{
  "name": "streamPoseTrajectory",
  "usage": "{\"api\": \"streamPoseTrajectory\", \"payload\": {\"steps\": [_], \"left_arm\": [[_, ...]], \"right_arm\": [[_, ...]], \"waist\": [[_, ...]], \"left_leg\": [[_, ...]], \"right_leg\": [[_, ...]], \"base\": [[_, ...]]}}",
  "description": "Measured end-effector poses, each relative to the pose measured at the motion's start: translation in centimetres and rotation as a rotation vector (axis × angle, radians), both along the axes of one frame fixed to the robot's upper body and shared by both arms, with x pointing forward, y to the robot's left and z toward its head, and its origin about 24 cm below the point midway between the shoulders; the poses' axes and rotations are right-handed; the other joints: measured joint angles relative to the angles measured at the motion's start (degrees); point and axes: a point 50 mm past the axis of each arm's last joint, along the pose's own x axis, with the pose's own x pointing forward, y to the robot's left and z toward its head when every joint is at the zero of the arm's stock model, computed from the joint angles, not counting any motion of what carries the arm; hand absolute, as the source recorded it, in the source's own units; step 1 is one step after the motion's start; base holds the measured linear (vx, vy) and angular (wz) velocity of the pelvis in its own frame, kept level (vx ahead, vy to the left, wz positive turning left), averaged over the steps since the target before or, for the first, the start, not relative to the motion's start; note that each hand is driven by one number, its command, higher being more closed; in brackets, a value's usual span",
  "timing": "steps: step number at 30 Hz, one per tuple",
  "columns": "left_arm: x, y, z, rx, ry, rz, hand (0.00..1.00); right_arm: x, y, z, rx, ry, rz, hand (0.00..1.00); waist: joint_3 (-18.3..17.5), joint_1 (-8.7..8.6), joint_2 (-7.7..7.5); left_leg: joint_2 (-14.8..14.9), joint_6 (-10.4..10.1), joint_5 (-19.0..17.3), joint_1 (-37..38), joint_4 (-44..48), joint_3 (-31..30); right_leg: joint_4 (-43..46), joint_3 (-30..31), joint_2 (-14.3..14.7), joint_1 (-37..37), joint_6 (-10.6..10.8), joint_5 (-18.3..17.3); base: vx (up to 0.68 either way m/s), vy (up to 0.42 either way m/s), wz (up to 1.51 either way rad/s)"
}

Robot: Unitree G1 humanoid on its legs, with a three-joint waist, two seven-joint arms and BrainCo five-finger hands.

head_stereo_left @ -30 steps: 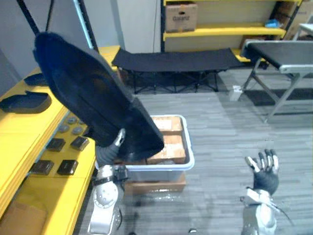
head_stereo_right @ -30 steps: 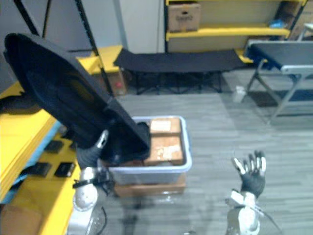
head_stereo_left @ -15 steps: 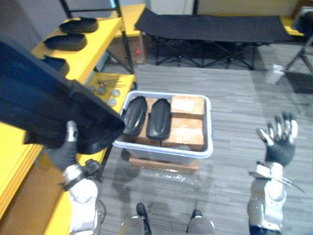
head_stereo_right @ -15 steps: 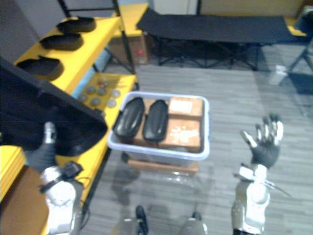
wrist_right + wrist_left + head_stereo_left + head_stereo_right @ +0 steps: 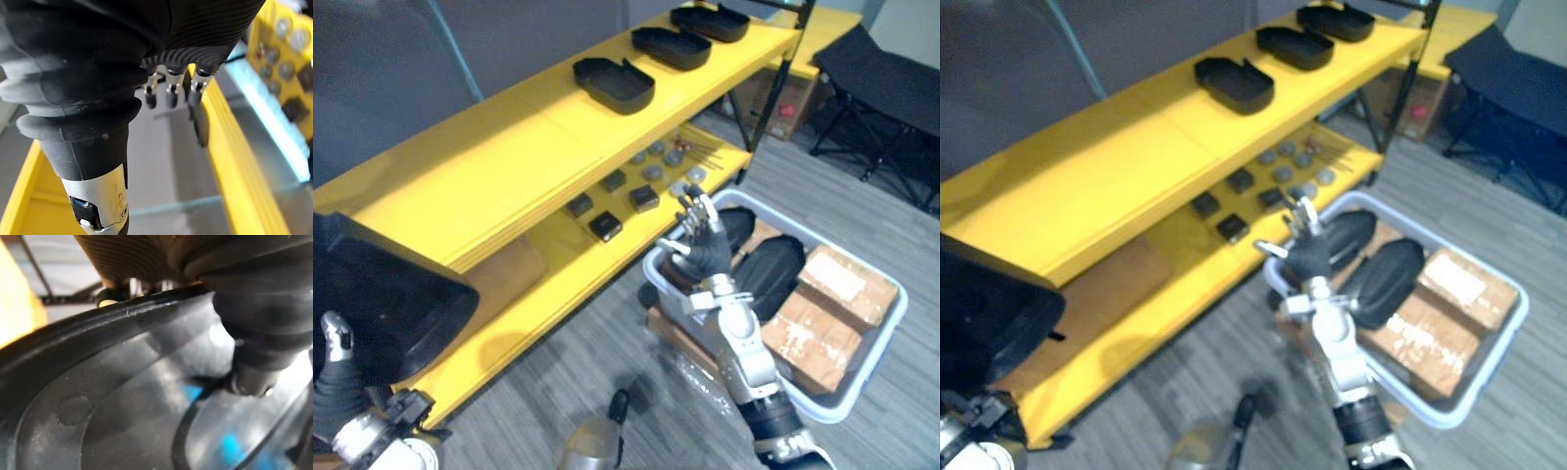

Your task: Walk over and take plastic housings, then place them on the shelf

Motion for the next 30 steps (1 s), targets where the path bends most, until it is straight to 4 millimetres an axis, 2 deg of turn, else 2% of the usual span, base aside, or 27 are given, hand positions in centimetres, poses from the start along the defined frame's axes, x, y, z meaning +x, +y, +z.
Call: {"api": "streamPoseTrajectory", "payload": {"steps": [3,5,7,9,11,12,15,16,17,18,19,20,22,24,26,28,30], "left_arm": [[0.4,-0.3,-0.5,-0.017,0.018,-0.021,1.0],[0.8,-0.6,-1.3,-0.069,0.035,-0.062,1.0],[1.3,-0.6,-2.3,-0.135,0.052,-0.091,1.0],[1.2,-0.5,-3.3,-0.195,0.075,-0.1,1.0],[1.2,-0.6,-3.5,-0.2,0.083,-0.102,1.0],[1.4,-0.7,-3.3,-0.189,0.074,-0.112,1.0],[2.3,-1.1,-2.5,-0.156,0.022,-0.168,1.0],[2.8,-1.3,-2.3,-0.147,0.01,-0.198,1.0],[3.9,-2.1,-1.5,-0.12,-0.019,-0.278,1.0],[5.0,-2.9,-0.6,-0.073,-0.046,-0.374,1.0],[5.4,-3.2,0.0,-0.046,-0.058,-0.412,1.0],[6.1,-3.5,1.1,0.015,-0.085,-0.469,1.0],[7.1,-3.6,2.7,0.09,-0.143,-0.514,1.0],[8.2,-3.8,4.7,0.143,-0.23,-0.541,1.0],[8.8,-3.9,5.5,0.157,-0.27,-0.549,1.0],[9.9,-4.0,5.9,0.147,-0.295,-0.555,1.0],[10.1,-3.9,5.7,0.133,-0.291,-0.546,1.0]], "right_arm": [[-0.5,-1.0,-0.7,-0.04,0.016,0.01,0.0],[-0.9,-1.8,-1.1,-0.057,0.027,-0.002,0.0],[-1.3,-2.3,-1.5,-0.094,0.036,-0.02,0.0],[-1.7,-2.5,-2.2,-0.105,0.059,-0.022,0.0],[-1.7,-2.9,-2.2,-0.116,0.057,-0.024,0.0],[-1.7,-3.3,-2.1,-0.112,0.049,-0.039,0.0],[-2.1,-4.0,-2.1,-0.109,0.04,-0.069,0.0],[-2.3,-4.1,-2.3,-0.117,0.043,-0.077,0.0],[-2.8,-4.7,-2.5,-0.136,0.05,-0.1,0.0],[-3.0,-5.1,-2.4,-0.162,0.034,-0.12,0.0],[-3.0,-5.3,-2.1,-0.172,0.015,-0.126,0.0],[-2.7,-5.5,-1.0,-0.189,-0.051,-0.129,0.0],[-1.5,-5.8,1.8,-0.226,-0.198,-0.144,0.0],[0.4,-6.2,7.4,-0.282,-0.441,-0.166,0.0],[1.4,-6.0,10.3,-0.328,-0.551,-0.175,0.0],[1.6,-5.7,11.5,-0.364,-0.6,-0.173,0.0],[1.5,-5.8,11.1,-0.377,-0.594,-0.172,0.0]], "waist": [[0.2,-0.71,-0.59],[0.8,-1.96,-0.73],[0.9,-2.19,-0.64],[0.9,-1.88,-0.7],[0.9,-2.1,-0.83],[0.9,-2.76,-0.92],[0.9,-3.32,-0.94],[0.9,-3.49,-0.94],[1.0,-4.37,-1.05],[1.2,-5.23,-1.31],[1.4,-5.34,-1.51],[2.2,-5.34,-1.76],[5.0,-5.54,-2.18],[8.5,-5.76,-1.35],[11.0,-5.84,-0.49],[13.7,-6.07,0.17],[14.3,-6.08,-0.04]], "left_leg": [[-0.1,0.5,-0.5,-0.2,1.4,0.8],[1.0,1.3,-3.6,-2.2,5.5,3.4],[2.8,1.1,-4.0,-3.0,8.4,6.6],[3.7,0.9,-3.8,-3.8,8.5,7.3],[4.2,0.7,-2.7,-4.0,7.9,8.5],[4.2,0.7,-2.2,-5.0,7.7,8.5],[3.0,1.2,-0.7,-6.0,6.6,8.2],[2.5,1.3,-0.2,-5.9,5.9,7.8],[1.0,1.8,0.8,-5.7,4.6,6.1],[0.0,2.0,1.5,-5.5,3.0,5.0],[-0.2,2.3,1.7,-5.5,2.3,5.0],[-0.4,2.5,2.2,-6.0,1.6,5.0],[-0.9,2.6,2.8,-6.8,1.6,5.5],[-0.9,2.7,4.4,-10.3,1.6,6.8],[-0.6,2.7,5.7,-11.6,1.0,7.4],[-0.3,2.3,7.2,-12.0,-0.7,7.3],[-0.3,2.2,7.7,-12.6,-0.9,7.3]], "right_leg": [[-0.8,-0.1,0.4,0.9,0.0,0.0],[-3.0,-2.7,1.8,3.9,-0.2,-0.6],[-3.2,-4.5,2.5,5.2,0.3,-1.8],[-1.8,-5.0,2.8,5.0,0.4,-3.0],[-0.8,-6.1,2.4,4.2,0.4,-4.0],[0.1,-6.8,1.9,3.4,0.5,-4.6],[3.3,-7.1,0.7,2.0,0.3,-5.1],[4.1,-6.0,0.3,1.7,0.4,-5.1],[6.2,-2.9,-0.6,1.4,0.2,-5.1],[9.2,0.4,-1.6,-0.1,-0.6,-5.6],[10.8,1.8,-2.1,-1.3,-0.9,-5.8],[13.1,3.7,-2.8,-3.0,-1.8,-6.6],[13.7,5.2,-3.6,-4.5,-1.7,-8.1],[13.7,7.1,-4.0,-8.6,-0.1,-10.0],[14.2,8.3,-4.0,-10.8,1.1,-10.7],[15.7,8.9,-4.1,-13.3,1.0,-11.3],[16.5,9.2,-4.2,-14.3,1.2,-11.7]], "base": [[-0.06,-0.007,0.0],[-0.12,-0.012,0.48],[-0.09,-0.036,0.46],[-0.09,-0.031,0.34],[-0.08,-0.004,0.34],[-0.07,0.034,0.36],[-0.02,0.055,0.31],[0.02,0.093,0.56],[0.02,0.119,0.79],[0.01,0.122,0.74],[0.01,0.087,0.39],[0.01,0.029,0.07],[-0.02,-0.016,-0.05],[-0.08,-0.033,-0.21],[-0.09,-0.03,-0.18],[-0.09,-0.052,-0.04],[-0.02,-0.072,-0.01]]}}
